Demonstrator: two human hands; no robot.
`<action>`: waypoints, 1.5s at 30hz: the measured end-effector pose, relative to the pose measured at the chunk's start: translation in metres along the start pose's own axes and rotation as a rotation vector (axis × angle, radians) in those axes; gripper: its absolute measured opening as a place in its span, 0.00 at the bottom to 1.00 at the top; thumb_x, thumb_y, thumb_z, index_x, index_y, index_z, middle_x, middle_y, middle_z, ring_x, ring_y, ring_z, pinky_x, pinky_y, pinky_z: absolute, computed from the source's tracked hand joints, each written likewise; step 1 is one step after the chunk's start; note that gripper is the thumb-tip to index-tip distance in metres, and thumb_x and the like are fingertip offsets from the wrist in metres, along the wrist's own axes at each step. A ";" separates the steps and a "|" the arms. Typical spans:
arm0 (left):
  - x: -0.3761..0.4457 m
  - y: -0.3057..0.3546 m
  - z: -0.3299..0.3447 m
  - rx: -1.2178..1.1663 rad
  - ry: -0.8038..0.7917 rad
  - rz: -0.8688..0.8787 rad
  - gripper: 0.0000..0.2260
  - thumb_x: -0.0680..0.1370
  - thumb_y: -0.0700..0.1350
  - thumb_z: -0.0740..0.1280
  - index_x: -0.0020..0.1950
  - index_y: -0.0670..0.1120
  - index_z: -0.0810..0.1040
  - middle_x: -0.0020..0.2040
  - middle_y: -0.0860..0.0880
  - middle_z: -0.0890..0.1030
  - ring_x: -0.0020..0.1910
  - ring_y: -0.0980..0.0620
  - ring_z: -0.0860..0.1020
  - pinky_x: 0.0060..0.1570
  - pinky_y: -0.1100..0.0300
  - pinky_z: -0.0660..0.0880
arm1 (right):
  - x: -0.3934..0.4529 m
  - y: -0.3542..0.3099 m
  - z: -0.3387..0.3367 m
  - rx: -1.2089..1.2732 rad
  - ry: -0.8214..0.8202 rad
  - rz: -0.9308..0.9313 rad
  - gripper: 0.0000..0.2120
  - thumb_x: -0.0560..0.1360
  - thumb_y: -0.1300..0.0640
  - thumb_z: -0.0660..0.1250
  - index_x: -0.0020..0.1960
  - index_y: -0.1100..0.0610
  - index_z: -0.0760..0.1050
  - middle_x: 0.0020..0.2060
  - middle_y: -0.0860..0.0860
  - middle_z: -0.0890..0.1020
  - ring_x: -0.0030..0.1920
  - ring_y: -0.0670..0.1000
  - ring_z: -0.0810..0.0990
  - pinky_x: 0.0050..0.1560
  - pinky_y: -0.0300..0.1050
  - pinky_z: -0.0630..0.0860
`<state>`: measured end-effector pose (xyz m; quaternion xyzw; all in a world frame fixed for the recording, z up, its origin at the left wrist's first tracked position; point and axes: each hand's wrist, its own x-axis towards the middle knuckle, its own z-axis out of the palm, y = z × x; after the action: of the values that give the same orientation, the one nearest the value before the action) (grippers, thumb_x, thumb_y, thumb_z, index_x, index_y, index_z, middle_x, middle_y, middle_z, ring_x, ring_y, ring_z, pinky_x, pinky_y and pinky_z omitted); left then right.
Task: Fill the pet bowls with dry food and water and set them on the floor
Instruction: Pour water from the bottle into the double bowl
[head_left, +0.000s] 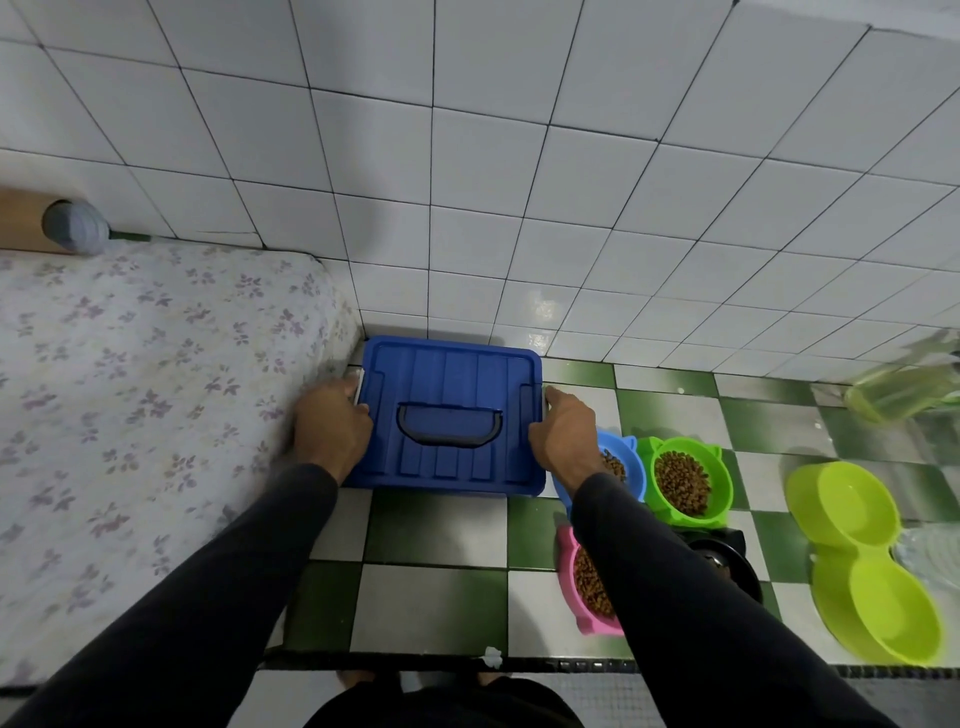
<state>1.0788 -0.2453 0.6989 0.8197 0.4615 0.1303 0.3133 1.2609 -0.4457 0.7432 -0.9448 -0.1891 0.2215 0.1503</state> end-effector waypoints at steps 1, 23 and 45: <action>-0.002 0.001 0.000 0.034 0.005 0.033 0.12 0.81 0.36 0.67 0.63 0.36 0.80 0.52 0.37 0.83 0.50 0.39 0.81 0.52 0.45 0.81 | -0.001 -0.001 0.001 -0.016 0.000 -0.007 0.19 0.81 0.63 0.65 0.71 0.59 0.71 0.64 0.57 0.78 0.63 0.57 0.78 0.61 0.44 0.75; -0.020 0.028 0.002 0.402 -0.097 0.109 0.22 0.80 0.38 0.64 0.75 0.39 0.69 0.56 0.37 0.76 0.49 0.41 0.77 0.43 0.54 0.73 | -0.006 -0.023 0.010 -0.310 -0.057 -0.151 0.19 0.82 0.57 0.65 0.70 0.63 0.68 0.67 0.61 0.70 0.67 0.58 0.70 0.68 0.51 0.71; -0.029 0.058 0.003 0.452 -0.360 0.311 0.23 0.83 0.52 0.65 0.75 0.44 0.71 0.77 0.39 0.66 0.76 0.39 0.65 0.76 0.46 0.64 | -0.033 0.038 -0.024 -0.232 -0.063 -0.234 0.18 0.81 0.54 0.62 0.69 0.58 0.70 0.65 0.59 0.75 0.64 0.60 0.72 0.65 0.57 0.74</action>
<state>1.1042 -0.2928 0.7358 0.9391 0.2851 -0.0761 0.1763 1.2561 -0.4978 0.7611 -0.9199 -0.3268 0.2084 0.0588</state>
